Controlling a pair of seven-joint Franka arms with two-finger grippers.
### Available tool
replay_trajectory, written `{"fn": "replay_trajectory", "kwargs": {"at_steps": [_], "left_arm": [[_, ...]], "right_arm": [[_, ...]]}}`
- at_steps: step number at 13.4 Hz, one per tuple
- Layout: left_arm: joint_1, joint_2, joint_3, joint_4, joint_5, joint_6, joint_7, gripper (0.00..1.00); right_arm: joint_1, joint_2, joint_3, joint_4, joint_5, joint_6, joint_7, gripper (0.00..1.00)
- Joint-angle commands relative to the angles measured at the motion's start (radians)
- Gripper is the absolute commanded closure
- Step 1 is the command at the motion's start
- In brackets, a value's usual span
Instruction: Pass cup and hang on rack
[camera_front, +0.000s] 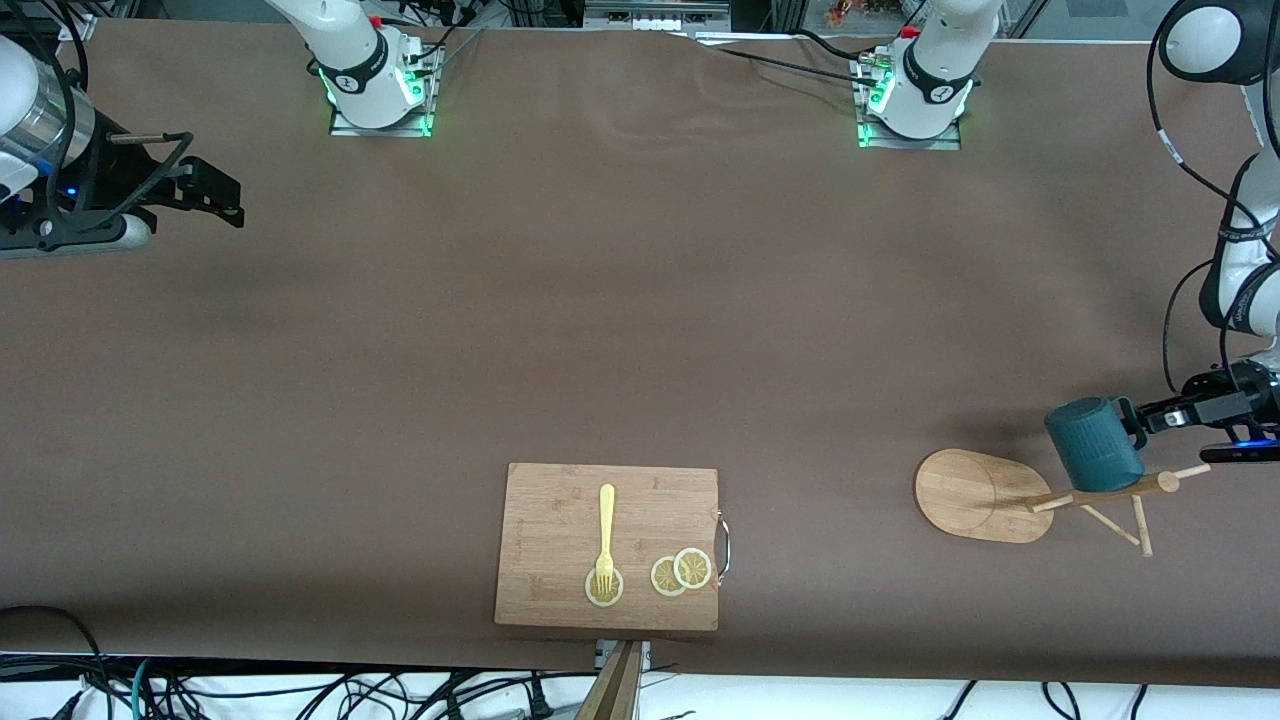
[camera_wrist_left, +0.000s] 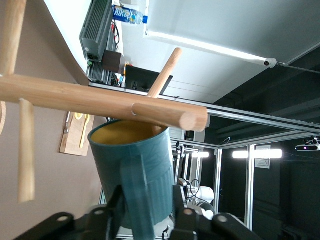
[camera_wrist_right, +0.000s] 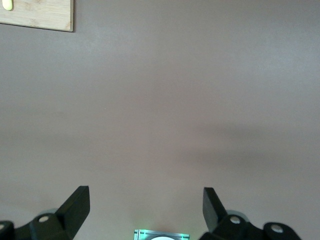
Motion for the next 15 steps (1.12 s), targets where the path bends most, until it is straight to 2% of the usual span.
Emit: {"fn": "replay_trajectory", "kwargs": {"at_steps": [1,3,4,7,11,15], "left_arm": [[0.006,-0.024,0.022,0.122,0.169,-0.034,-0.016,0.0],[0.009,-0.041,0.023,0.227,0.339,-0.098,-0.034,0.0],[0.009,-0.072,0.023,0.245,0.418,-0.13,-0.041,0.0],[-0.021,-0.255,0.002,0.241,0.717,-0.14,-0.044,0.0],[-0.21,-0.478,-0.003,0.23,1.047,-0.167,-0.047,0.0],[-0.449,-0.574,-0.003,0.233,1.237,-0.161,-0.166,0.0]], "right_arm": [[-0.003,0.004,0.006,0.02,-0.01,-0.018,-0.014,0.0],[-0.003,0.004,0.006,0.02,-0.01,-0.018,-0.014,0.0],[-0.003,0.004,0.006,0.02,-0.01,-0.018,-0.014,0.0],[-0.003,0.004,0.006,0.02,-0.01,-0.018,-0.014,0.0],[-0.003,0.004,0.006,0.02,-0.01,-0.018,-0.014,0.0],[-0.003,0.004,0.006,0.02,-0.01,-0.018,-0.014,0.0]]}}
